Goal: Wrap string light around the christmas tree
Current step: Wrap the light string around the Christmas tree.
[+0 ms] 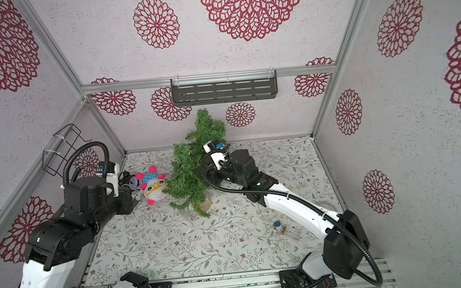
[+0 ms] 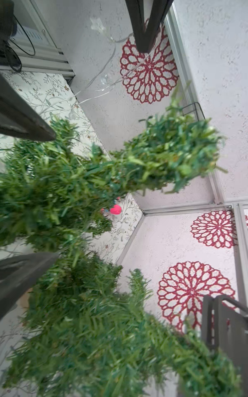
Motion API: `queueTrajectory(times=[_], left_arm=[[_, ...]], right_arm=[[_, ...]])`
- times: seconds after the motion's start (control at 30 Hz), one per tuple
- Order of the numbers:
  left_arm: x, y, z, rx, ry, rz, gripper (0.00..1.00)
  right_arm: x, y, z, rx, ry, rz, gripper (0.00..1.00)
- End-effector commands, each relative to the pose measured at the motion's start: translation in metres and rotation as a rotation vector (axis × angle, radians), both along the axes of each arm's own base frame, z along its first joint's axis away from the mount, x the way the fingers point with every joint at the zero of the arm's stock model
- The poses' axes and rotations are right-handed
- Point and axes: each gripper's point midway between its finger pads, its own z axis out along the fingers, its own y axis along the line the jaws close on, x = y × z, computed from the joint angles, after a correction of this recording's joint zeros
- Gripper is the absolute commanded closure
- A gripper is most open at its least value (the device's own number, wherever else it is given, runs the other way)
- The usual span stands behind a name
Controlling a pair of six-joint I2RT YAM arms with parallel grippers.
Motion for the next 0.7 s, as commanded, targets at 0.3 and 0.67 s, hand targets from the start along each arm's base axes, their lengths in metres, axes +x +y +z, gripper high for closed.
queueTrajectory(times=[0.3, 0.67], left_arm=[[0.038, 0.019, 0.041, -0.013, -0.123, 0.003, 1.00], [0.051, 0.035, 0.036, 0.030, -0.110, 0.027, 1.00]], right_arm=[[0.026, 0.061, 0.032, -0.072, -0.246, -0.119, 0.22], [0.013, 0.062, 0.016, -0.102, -0.308, -0.068, 0.75]])
